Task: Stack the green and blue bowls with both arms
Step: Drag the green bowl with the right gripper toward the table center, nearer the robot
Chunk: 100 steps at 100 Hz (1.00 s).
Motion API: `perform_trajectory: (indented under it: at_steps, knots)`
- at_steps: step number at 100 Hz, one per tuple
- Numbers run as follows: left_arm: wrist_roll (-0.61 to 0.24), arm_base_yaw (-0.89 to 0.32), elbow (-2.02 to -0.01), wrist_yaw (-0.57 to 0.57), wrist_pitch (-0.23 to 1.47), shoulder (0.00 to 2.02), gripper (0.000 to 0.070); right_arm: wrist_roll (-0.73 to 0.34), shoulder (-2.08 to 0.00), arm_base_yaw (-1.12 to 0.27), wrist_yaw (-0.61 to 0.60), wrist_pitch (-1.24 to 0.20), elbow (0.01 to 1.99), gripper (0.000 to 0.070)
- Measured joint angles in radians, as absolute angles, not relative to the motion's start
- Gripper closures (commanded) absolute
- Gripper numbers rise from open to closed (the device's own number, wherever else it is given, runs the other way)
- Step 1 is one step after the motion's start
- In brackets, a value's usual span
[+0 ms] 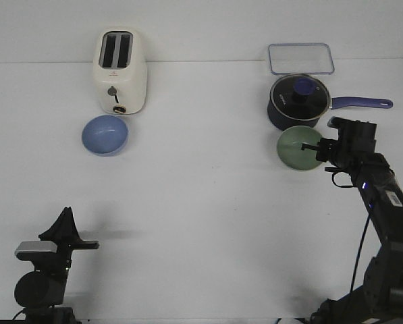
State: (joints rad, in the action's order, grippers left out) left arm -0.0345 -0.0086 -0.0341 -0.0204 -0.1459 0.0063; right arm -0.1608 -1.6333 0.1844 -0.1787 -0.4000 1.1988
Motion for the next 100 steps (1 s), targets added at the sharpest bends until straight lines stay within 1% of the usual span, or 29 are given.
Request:
perform_trajectory:
  at_steps: [15,24,36,51,59,70,80,89,95,100]
  knots:
    - [-0.035,-0.009,-0.034,-0.02,-0.146,0.006,0.0686,-0.162,-1.459,0.182,-0.27,-0.461,1.2,0.07]
    - [-0.035,-0.009,-0.034,-0.02,-0.146,0.006,0.0686,-0.162,-1.365,0.151,-0.329,-0.519,1.2,0.07]
    - [-0.035,-0.009,-0.034,-0.02,-0.146,0.006,0.0686,-0.162,-1.259,0.065,-0.36,-0.562,1.166,0.07]
    - [-0.035,-0.009,-0.034,-0.02,-0.146,0.006,0.0686,-0.174,-1.154,-0.09,-0.363,-0.57,1.058,0.07]
    - [-0.035,-0.009,-0.034,-0.02,-0.146,0.006,0.0686,-0.191,-1.141,-0.186,-0.353,-0.563,1.007,0.07]
    - [-0.035,-0.009,-0.034,-0.02,-0.146,0.006,0.0686,-0.22,-1.142,-0.311,-0.295,-0.531,0.935,0.07]
    - [-0.035,-0.009,-0.034,-0.02,-0.146,0.006,0.0687,-0.257,-1.15,-0.41,-0.263,-0.462,0.87,0.07]
    - [-0.035,-0.009,-0.034,-0.02,-0.146,0.006,0.0686,-0.294,-1.177,-0.474,-0.26,-0.402,0.825,0.07]
    - [-0.044,-0.009,-0.034,-0.02,-0.146,0.006,0.0686,-0.31,-1.203,-0.501,-0.258,-0.397,0.807,0.07]
    - [-0.068,-0.009,-0.034,-0.02,-0.146,0.006,0.0687,-0.319,-1.227,-0.521,-0.253,-0.397,0.795,0.07]
